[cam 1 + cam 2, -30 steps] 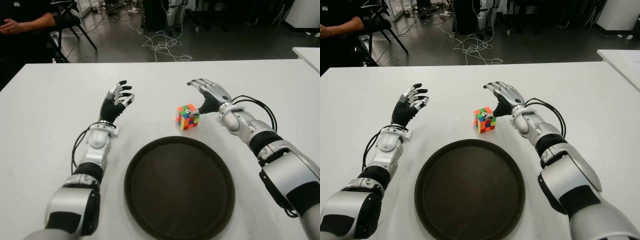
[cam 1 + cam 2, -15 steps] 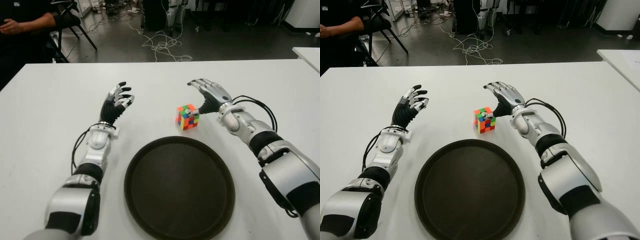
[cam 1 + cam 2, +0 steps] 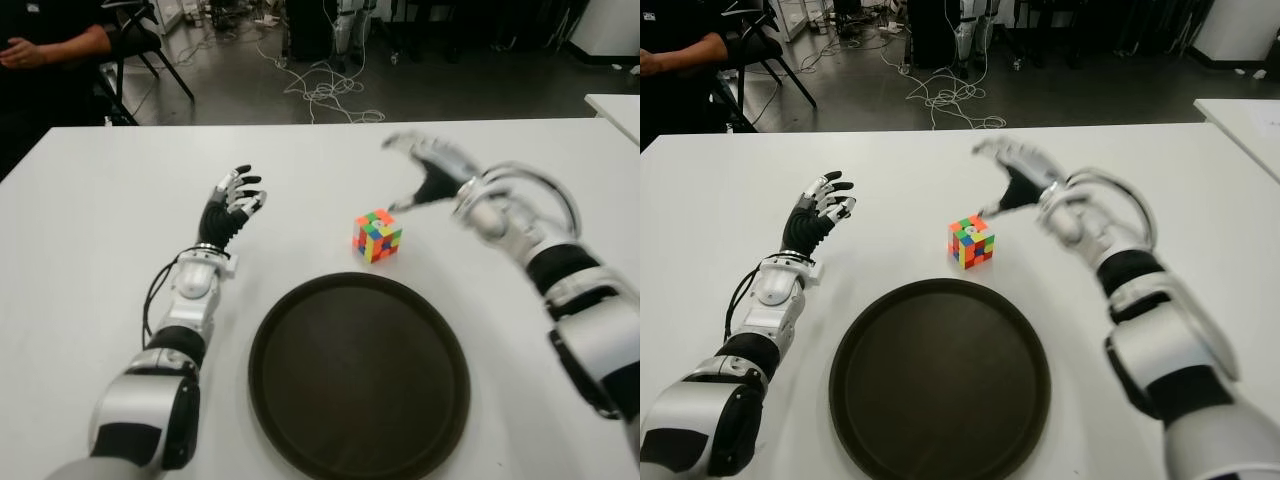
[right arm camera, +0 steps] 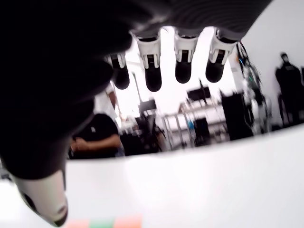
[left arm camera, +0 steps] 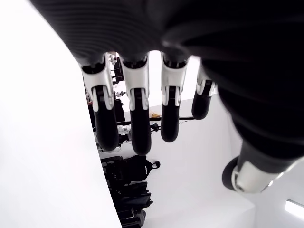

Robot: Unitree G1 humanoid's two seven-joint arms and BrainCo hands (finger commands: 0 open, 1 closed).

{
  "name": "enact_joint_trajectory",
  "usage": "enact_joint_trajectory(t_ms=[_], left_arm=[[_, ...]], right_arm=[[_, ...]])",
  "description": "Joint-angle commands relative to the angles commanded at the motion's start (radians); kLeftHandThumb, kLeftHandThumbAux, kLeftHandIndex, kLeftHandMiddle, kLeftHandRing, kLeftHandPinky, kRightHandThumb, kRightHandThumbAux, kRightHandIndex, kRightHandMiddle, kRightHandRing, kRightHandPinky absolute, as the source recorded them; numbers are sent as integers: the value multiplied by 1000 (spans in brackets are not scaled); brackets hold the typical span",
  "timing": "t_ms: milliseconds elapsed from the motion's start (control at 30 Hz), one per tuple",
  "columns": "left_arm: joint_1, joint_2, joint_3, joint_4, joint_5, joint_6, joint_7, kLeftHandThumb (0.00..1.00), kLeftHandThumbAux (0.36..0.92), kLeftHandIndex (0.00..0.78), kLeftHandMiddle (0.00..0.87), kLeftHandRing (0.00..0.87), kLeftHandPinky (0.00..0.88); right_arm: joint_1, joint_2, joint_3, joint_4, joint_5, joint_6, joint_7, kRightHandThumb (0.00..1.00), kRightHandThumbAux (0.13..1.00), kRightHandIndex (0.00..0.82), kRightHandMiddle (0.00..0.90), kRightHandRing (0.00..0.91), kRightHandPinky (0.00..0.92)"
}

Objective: Pick up the Rubik's Cube and put it in the plate

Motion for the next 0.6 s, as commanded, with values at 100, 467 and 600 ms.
enact_joint_trajectory(t_ms=[100,467,600], left_arm=[[-1,0,2,1,-2,4,-5,116,639,159,246,281,326],[-2,2,2,-3,-1,12,-7,104,645,161,250,282,328],[-2,5,-4,-1,9,8,6,99,642,162,251,282,329]], right_arm=[[8,-20,-14,-29,6,6,8,0,707,0,0,0,0],[62,-68,-68,-197,33,62,65,0,676,0,0,0,0],[81,-76,-86,-246,33,94,68,0,674,0,0,0,0]])
